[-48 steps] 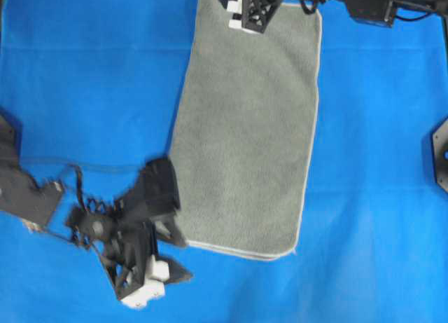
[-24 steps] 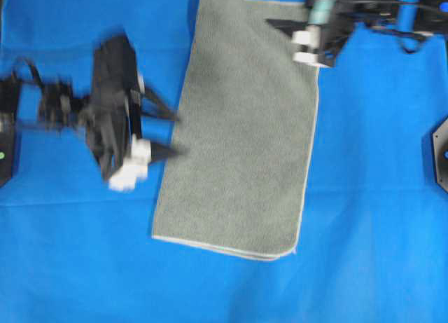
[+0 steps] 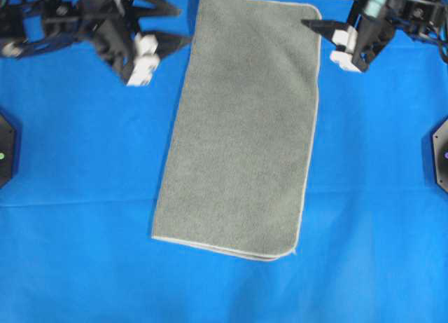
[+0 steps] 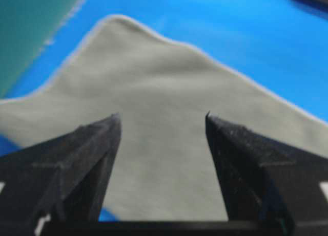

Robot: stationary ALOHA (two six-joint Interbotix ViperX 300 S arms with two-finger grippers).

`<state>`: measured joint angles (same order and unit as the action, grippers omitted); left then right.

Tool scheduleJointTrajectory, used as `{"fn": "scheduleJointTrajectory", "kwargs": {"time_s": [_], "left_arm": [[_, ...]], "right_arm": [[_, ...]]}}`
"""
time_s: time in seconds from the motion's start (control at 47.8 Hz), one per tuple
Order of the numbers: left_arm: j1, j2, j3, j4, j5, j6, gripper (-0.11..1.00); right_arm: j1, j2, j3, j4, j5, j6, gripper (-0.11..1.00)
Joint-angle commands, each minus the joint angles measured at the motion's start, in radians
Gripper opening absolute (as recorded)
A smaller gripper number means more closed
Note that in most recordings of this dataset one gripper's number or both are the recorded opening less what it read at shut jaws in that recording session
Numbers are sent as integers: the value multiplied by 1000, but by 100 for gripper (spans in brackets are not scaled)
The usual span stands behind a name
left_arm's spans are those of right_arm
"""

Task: Fold a large towel.
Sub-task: 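Grasp the towel's top edge corners with both grippers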

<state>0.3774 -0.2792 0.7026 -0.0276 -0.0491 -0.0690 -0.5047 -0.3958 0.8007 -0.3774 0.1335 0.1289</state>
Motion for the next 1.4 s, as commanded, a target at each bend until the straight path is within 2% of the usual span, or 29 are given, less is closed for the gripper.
{"fn": "scheduleJointTrajectory", "kwargs": {"time_s": [0.0,0.146,0.335,0.564,0.732,0.899,1.024,1.108,1.213,1.275,1.38], "left_arm": [[64,67,-48,2,-37,18,64],[152,224,-115,2,-83,41,64],[233,434,-261,2,-117,43,64],[265,626,-414,-2,-86,44,64],[287,690,-436,-2,-23,43,62],[307,732,-430,-2,58,44,55],[313,732,-423,-2,83,44,35],[307,732,-423,-2,86,43,20],[299,727,-426,-2,86,41,2],[298,721,-431,-2,86,40,1],[298,699,-434,-2,84,40,1]], "right_arm": [[-44,54,-26,3,-6,2,61],[-123,198,-55,-3,-6,0,61],[-186,379,-110,-17,-20,-5,61],[-207,526,-152,-37,-48,-8,61],[-212,578,-163,-38,-69,-11,61],[-227,592,-178,-41,-95,-12,61],[-227,597,-187,-41,-95,-14,60],[-227,597,-186,-43,-89,-17,52],[-227,595,-181,-41,-80,-17,24],[-227,594,-179,-41,-67,-17,7],[-227,592,-181,-41,-52,-17,6]]}}
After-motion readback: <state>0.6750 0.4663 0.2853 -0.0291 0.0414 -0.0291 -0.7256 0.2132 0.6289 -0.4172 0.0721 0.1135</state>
